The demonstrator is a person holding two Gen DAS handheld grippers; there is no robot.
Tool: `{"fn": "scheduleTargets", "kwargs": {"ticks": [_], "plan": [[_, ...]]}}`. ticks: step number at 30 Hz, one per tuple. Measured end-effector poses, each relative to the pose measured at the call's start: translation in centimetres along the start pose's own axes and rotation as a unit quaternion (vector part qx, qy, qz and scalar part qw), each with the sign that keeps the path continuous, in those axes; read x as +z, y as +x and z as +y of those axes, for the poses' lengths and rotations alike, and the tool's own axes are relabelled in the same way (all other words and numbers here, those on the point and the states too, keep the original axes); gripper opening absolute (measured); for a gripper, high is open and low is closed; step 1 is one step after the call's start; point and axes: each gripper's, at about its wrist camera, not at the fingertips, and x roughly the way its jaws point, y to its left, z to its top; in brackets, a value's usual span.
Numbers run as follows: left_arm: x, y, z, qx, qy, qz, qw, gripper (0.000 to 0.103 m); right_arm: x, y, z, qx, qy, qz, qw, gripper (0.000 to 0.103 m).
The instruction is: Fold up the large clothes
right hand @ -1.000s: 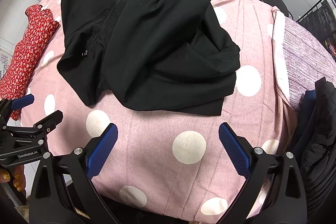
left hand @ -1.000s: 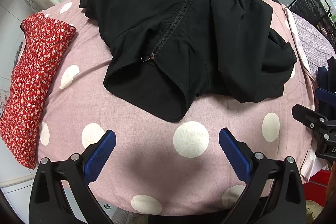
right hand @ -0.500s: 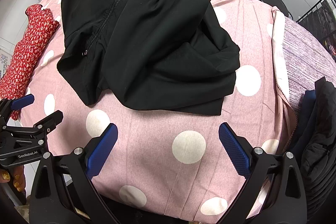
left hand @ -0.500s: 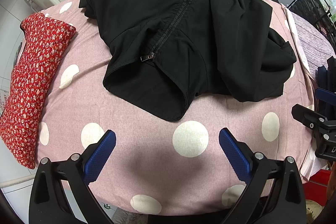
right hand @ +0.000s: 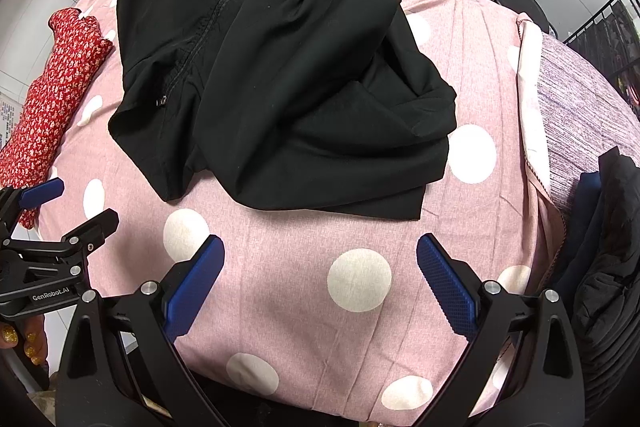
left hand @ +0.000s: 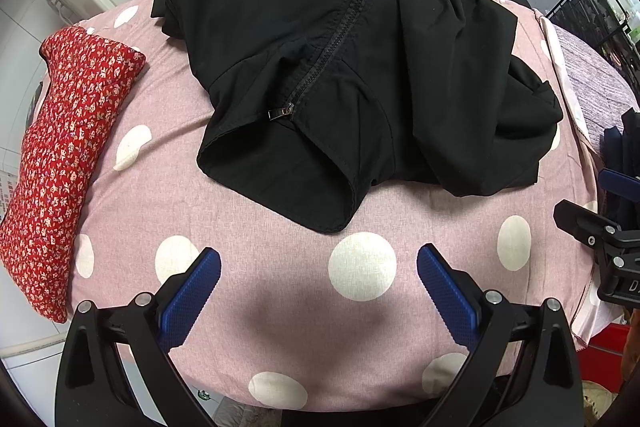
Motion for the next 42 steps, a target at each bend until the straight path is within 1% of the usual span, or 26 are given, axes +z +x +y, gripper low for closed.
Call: {"fn": "scheduleTargets", "kwargs": {"ticks": [11,38,41,42], "plan": [[0.1,-0.3,-0.1,0.001,0.002,-0.004,1.0000,0.097,-0.2,-0.3,-0.1,-0.002,0.002,-0.003,1.000,0.095],[0.1,0.8,-0.2,-0.009,-0.001,0.009,0.9999,0.097,0.0,0.6,0.1,-0.008,-0.002,0.006,1.000,0.095],[0.1,1.1,-0.2,-0.015,-0.003,0.010,0.9998,0.097,0.2,0.5,0.1,-0.013,-0.007,0.002,1.000,0.095],[0.1,1.2,-0.2,-0.025,-0.007,0.009,0.9996,0.097,0.4,0.4,0.0,-0.019,-0.012,-0.002,1.000,0.095]]}}
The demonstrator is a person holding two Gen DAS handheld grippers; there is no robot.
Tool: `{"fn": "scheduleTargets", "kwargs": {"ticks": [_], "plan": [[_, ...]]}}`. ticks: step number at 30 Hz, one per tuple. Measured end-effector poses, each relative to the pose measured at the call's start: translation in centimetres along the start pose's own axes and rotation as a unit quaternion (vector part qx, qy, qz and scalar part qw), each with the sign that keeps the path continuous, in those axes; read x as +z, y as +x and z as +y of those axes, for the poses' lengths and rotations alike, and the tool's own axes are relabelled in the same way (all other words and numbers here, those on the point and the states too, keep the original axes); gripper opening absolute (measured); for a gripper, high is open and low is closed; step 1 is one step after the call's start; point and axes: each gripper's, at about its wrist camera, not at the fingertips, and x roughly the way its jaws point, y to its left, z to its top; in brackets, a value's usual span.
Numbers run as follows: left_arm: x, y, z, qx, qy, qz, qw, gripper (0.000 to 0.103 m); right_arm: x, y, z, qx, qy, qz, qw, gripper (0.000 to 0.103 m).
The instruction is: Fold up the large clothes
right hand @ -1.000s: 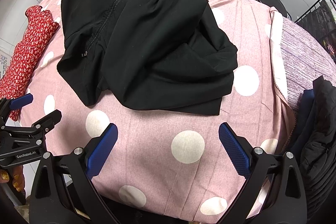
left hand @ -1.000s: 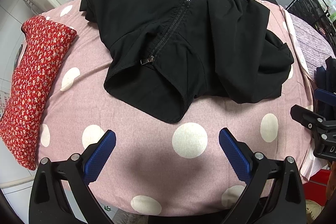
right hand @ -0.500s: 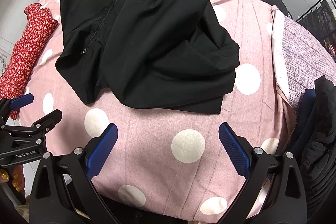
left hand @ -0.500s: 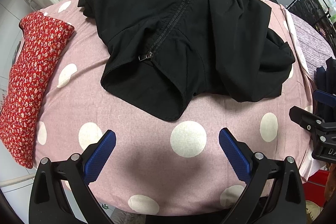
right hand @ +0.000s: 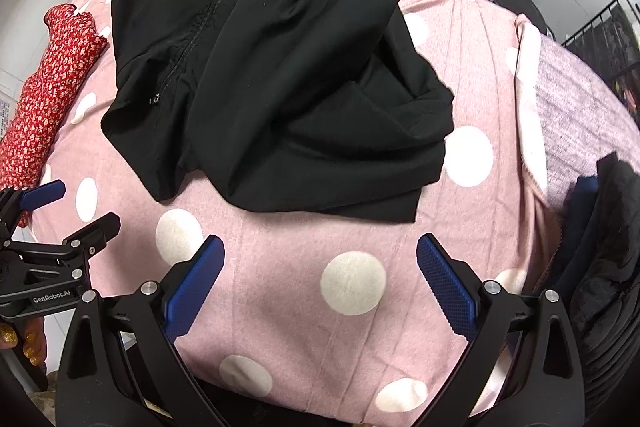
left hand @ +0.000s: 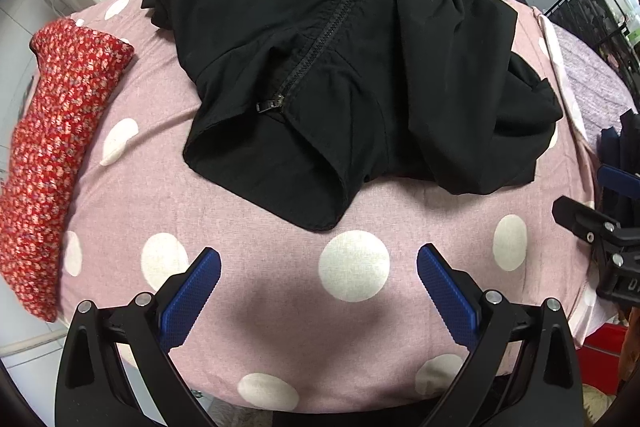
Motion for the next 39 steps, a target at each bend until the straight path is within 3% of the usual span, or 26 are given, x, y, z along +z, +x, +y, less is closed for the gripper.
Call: {"fn": "scheduleTargets", "kwargs": {"ticks": [4,7,10,12,13,16,18,19,20,22,23,26,27,29,32,35,36,37,38,39], "plan": [[0.4,0.7,-0.2,-0.071,-0.021,0.001,0.9972,0.097,1.7,-0.7,-0.6,-0.029,-0.032,-0.021,0.999,0.095],[1.3,2.0,-0.3,-0.155,-0.065,0.000,0.9857,0.097,4.2,-1.7,-1.2,-0.050,-0.052,-0.043,0.996,0.095],[2.4,4.6,-0.2,-0.250,-0.145,0.010,0.9573,0.096,6.5,-2.6,-2.1,-0.050,-0.039,-0.057,0.996,0.095],[2.8,6.9,-0.4,-0.309,-0.202,0.026,0.9292,0.096,7.5,-3.0,-2.6,-0.042,-0.024,-0.063,0.997,0.095],[3.1,8.1,-0.6,-0.331,-0.232,0.036,0.9141,0.096,8.0,-3.1,-2.8,-0.038,-0.015,-0.066,0.997,0.095],[4.3,10.8,-2.0,-0.372,-0.282,0.054,0.8828,0.093,8.6,-2.6,-2.7,-0.035,-0.006,-0.064,0.997,0.095],[5.6,12.2,-3.1,-0.385,-0.293,0.068,0.8728,0.074,8.9,-2.3,-2.4,-0.040,-0.013,-0.061,0.997,0.095],[6.2,12.5,-3.6,-0.388,-0.290,0.076,0.8712,0.053,9.3,-2.5,-2.0,-0.044,-0.019,-0.066,0.997,0.095],[6.8,12.7,-4.4,-0.391,-0.278,0.087,0.8732,0.032,9.7,-2.7,-1.7,-0.045,-0.028,-0.071,0.996,0.095],[7.3,12.6,-5.5,-0.394,-0.247,0.083,0.8814,0.011,11.2,-3.0,-0.4,-0.043,-0.057,-0.083,0.994,0.095],[7.4,12.1,-5.9,-0.391,-0.227,0.072,0.8890,0.009,11.8,-3.1,0.0,-0.040,-0.069,-0.086,0.993,0.095],[7.2,10.1,-7.2,-0.354,-0.148,0.036,0.9227,0.007,15.3,-2.9,4.4,-0.001,-0.131,-0.083,0.988,0.095],[7.1,9.8,-7.4,-0.346,-0.133,0.033,0.9282,0.006,17.0,-2.5,7.1,0.020,-0.166,-0.084,0.982,0.095],[6.5,9.2,-7.4,-0.328,-0.105,0.030,0.9384,0.006,19.2,-1.6,11.1,0.052,-0.216,-0.083,0.972,0.095],[5.4,9.7,-5.7,-0.312,-0.097,0.031,0.9446,0.006,23.4,1.7,17.9,0.068,-0.291,-0.075,0.951,0.095],[3.4,9.8,-3.1,-0.296,-0.112,0.030,0.9483,0.006,26.7,7.1,21.0,0.044,-0.293,-0.038,0.954,0.095],[2.9,9.6,-2.0,-0.291,-0.116,0.029,0.9493,0.006,27.6,8.8,21.3,0.043,-0.280,-0.019,0.959,0.092],[2.7,9.6,-1.1,-0.285,-0.122,0.027,0.9505,0.006,28.2,10.9,21.3,0.051,-0.258,0.003,0.965,0.078],[2.4,9.4,-0.6,-0.280,-0.124,0.024,0.9515,0.006,28.3,12.3,21.2,0.054,-0.246,0.022,0.967,0.057],[2.0,9.1,0.1,-0.274,-0.124,0.018,0.9536,0.006,28.2,12.9,21.2,0.051,-0.245,0.029,0.968,0.045]]}}
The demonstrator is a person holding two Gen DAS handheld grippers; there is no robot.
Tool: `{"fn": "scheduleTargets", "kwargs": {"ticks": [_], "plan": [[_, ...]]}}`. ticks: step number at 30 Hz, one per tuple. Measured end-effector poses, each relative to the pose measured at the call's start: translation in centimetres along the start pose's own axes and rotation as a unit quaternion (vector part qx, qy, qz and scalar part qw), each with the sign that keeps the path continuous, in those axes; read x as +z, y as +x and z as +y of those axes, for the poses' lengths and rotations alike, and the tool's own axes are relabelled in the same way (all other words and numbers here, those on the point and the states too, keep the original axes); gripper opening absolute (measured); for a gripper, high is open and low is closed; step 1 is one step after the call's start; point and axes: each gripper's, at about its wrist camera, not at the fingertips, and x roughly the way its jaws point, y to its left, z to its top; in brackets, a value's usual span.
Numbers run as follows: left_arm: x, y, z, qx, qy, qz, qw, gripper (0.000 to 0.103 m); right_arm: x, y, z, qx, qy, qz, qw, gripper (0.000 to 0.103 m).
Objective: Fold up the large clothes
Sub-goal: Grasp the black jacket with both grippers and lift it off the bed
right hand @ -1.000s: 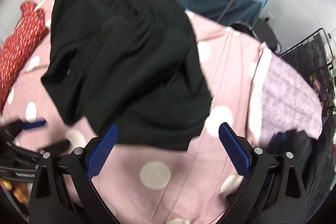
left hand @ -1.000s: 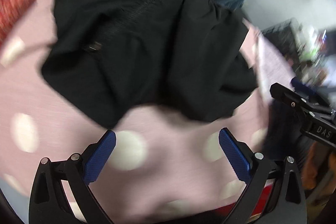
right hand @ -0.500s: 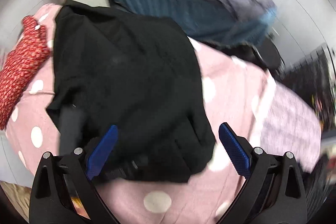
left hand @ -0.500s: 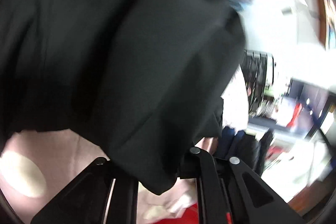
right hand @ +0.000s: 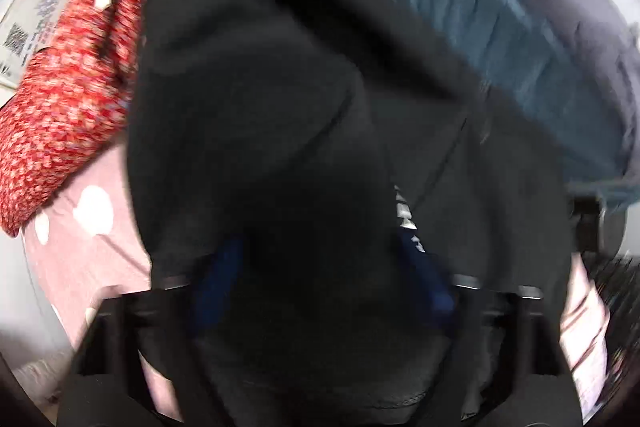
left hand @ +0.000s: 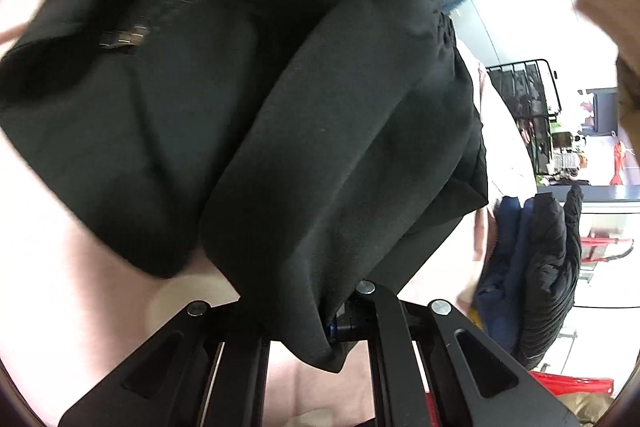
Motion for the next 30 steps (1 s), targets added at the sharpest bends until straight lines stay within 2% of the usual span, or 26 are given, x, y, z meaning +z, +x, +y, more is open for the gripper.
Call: {"fn": "scheduleTargets", "kwargs": {"ticks": [1,2,4,5,6,9,10,11,14,16,19,20,23,25,26,28,29,30], "plan": [[-0.2,-0.5,0.2,0.007,0.004,-0.005,1.0000,0.006,-0.6,0.3,0.3,-0.003,-0.002,0.001,1.000,0.025],[-0.4,-1.3,0.6,0.012,0.010,-0.011,0.9998,0.006,-1.2,-0.1,0.6,0.001,-0.001,-0.002,1.000,0.015],[-1.0,-2.8,1.4,0.020,0.016,-0.021,0.9994,0.006,-3.1,-2.6,0.5,0.035,0.011,-0.025,0.999,0.006],[-1.3,-3.5,1.6,0.023,0.016,-0.027,0.9992,0.006,-3.9,-4.0,0.3,0.054,0.022,-0.039,0.998,0.005],[-1.6,-4.5,1.9,0.027,0.014,-0.036,0.9989,0.006,-5.2,-6.6,-0.5,0.099,0.049,-0.063,0.992,0.005],[-1.9,-8.9,3.6,0.059,0.008,-0.078,0.9951,0.006,-9.4,-12.9,-2.7,0.201,0.098,-0.116,0.968,0.003],[-1.7,-10.3,4.2,0.071,0.008,-0.093,0.9931,0.006,-10.3,-14.5,-3.4,0.214,0.104,-0.127,0.963,0.003],[-1.9,-12.7,4.5,0.085,0.005,-0.116,0.9895,0.006,-11.0,-16.0,-3.5,0.225,0.112,-0.135,0.958,0.003],[-2.2,-18.3,5.5,0.106,-0.012,-0.172,0.9793,0.006,-16.0,-21.4,-4.1,0.287,0.138,-0.180,0.931,0.003],[-2.7,-23.1,5.1,0.131,-0.022,-0.227,0.9648,0.005,-19.1,-25.0,-3.6,0.306,0.136,-0.217,0.917,0.003],[-4.0,-30.7,4.1,0.163,-0.040,-0.320,0.9326,0.005,-22.8,-30.6,-2.1,0.340,0.115,-0.274,0.892,0.004],[-4.8,-34.0,3.6,0.170,-0.048,-0.359,0.9166,0.005,-24.0,-32.6,-1.4,0.355,0.106,-0.294,0.881,0.004],[-6.8,-40.4,0.7,0.183,-0.046,-0.436,0.8801,0.005,-27.3,-38.7,0.2,0.374,0.070,-0.356,0.853,0.004],[-8.6,-45.7,-2.3,0.197,-0.015,-0.502,0.8420,0.005,-29.5,-42.8,1.7,0.385,0.040,-0.399,0.831,0.004],[-9.4,-48.1,-4.1,0.206,0.004,-0.533,0.8204,0.005,-30.4,-44.8,2.1,0.394,0.029,-0.420,0.817,0.004],[-11.0,-51.9,-6.5,0.211,0.031,-0.583,0.7841,0.005,-31.9,-48.6,2.1,0.408,0.010,-0.463,0.787,0.003],[-11.5,-53.7,-7.7,0.211,0.044,-0.607,0.7651,0.005,-32.3,-50.0,1.6,0.410,0.007,-0.481,0.775,0.003],[-11.7,-54.9,-8.5,0.209,0.056,-0.625,0.7498,0.005,-32.7,-51.2,1.0,0.410,0.008,-0.494,0.767,0.003]]}}
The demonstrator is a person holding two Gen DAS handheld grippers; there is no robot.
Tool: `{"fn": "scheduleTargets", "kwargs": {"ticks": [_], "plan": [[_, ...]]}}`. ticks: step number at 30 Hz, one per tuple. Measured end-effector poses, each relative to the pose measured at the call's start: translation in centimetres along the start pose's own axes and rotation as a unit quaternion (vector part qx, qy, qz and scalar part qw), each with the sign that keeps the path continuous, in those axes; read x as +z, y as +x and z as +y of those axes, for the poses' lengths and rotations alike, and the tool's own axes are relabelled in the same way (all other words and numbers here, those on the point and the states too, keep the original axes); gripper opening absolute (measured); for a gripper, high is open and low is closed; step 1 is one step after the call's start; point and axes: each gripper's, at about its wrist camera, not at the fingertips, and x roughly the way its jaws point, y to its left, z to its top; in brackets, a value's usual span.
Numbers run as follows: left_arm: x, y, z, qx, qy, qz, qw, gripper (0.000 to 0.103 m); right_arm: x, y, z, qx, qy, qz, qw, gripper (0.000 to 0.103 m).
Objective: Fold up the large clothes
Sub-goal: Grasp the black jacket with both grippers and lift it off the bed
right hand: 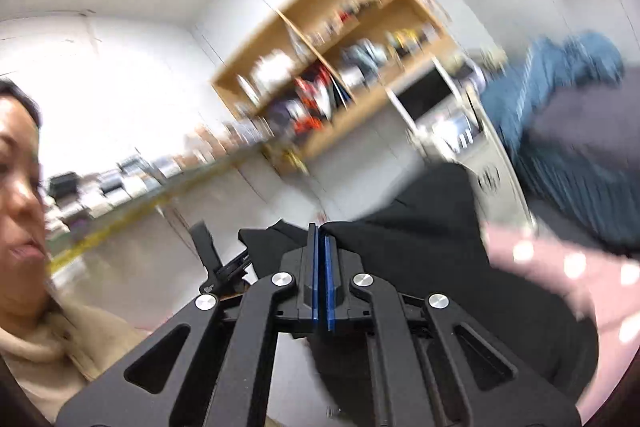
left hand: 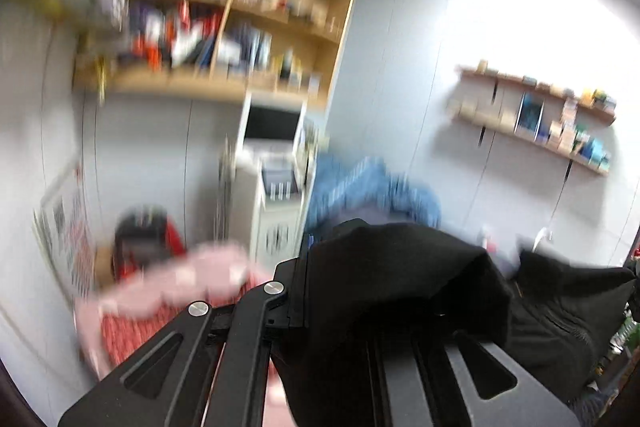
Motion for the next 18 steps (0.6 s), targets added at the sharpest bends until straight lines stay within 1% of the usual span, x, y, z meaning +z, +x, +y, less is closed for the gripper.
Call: {"fn": "scheduleTargets", "kwargs": {"ticks": [1,2,3,5,6,7,8,9,10,11,12,13,14,15,16,17,18], "plan": [[0.9,0.0,-0.4,-0.002,0.002,-0.019,0.9998,0.005,1.1,-1.0,0.4,-0.001,-0.007,-0.023,1.000,0.003],[1.6,0.2,-0.6,0.000,0.003,-0.028,0.9996,0.005,1.3,-2.0,0.6,-0.005,-0.009,-0.033,0.999,0.003],[2.4,0.8,-0.3,0.002,0.001,-0.030,0.9995,0.005,2.2,-2.4,-0.1,-0.023,-0.003,-0.046,0.999,0.003],[3.1,3.8,0.0,-0.003,-0.014,-0.013,0.9998,0.005,3.0,-2.1,-2.6,-0.055,0.020,-0.049,0.997,0.003],[2.9,4.8,0.1,-0.004,-0.023,0.000,0.9997,0.005,3.3,-2.0,-3.8,-0.087,0.025,-0.054,0.994,0.003],[2.7,7.2,0.8,-0.003,-0.040,0.023,0.9989,0.005,3.3,-1.6,-5.8,-0.129,0.033,-0.058,0.989,0.003],[2.5,8.9,1.3,0.006,-0.051,0.035,0.9981,0.005,3.5,-1.2,-6.9,-0.154,0.036,-0.057,0.986,0.003],[2.0,10.3,1.8,0.023,-0.049,0.037,0.9978,0.005,3.5,-0.7,-8.7,-0.186,0.042,-0.052,0.980,0.004],[1.3,11.7,2.1,0.053,-0.032,0.035,0.9975,0.005,3.5,-0.5,-10.1,-0.203,0.051,-0.048,0.977,0.007],[0.4,13.4,2.1,0.090,-0.009,0.036,0.9952,0.005,3.1,0.0,-12.3,-0.234,0.068,-0.039,0.969,0.020],[-0.8,15.5,3.0,0.129,0.004,0.045,0.9907,0.005,2.4,0.4,-14.6,-0.265,0.088,-0.030,0.960,0.035],[-2.3,17.7,4.3,0.146,-0.003,0.068,0.9870,0.005,1.5,0.7,-16.2,-0.290,0.103,-0.028,0.951,0.081],[-3.8,19.5,5.4,0.151,-0.008,0.093,0.9841,0.010,0.3,0.9,-17.8,-0.322,0.115,-0.030,0.939,0.098],[-6.3,22.4,6.9,0.163,-0.012,0.152,0.9748,0.013,-1.1,0.9,-19.4,-0.344,0.129,-0.024,0.930,0.098],[-8.5,24.5,8.5,0.172,-0.021,0.206,0.9632,0.024,-2.7,0.9,-20.9,-0.358,0.150,-0.008,0.922,0.098],[-11.2,26.3,9.8,0.184,-0.031,0.259,0.9477,0.044,-4.8,0.8,-22.7,-0.367,0.182,0.017,0.912,0.098],[-14.7,27.9,11.1,0.185,-0.041,0.319,0.9286,0.054,-6.5,0.8,-23.8,-0.371,0.201,0.037,0.906,0.098]]}}
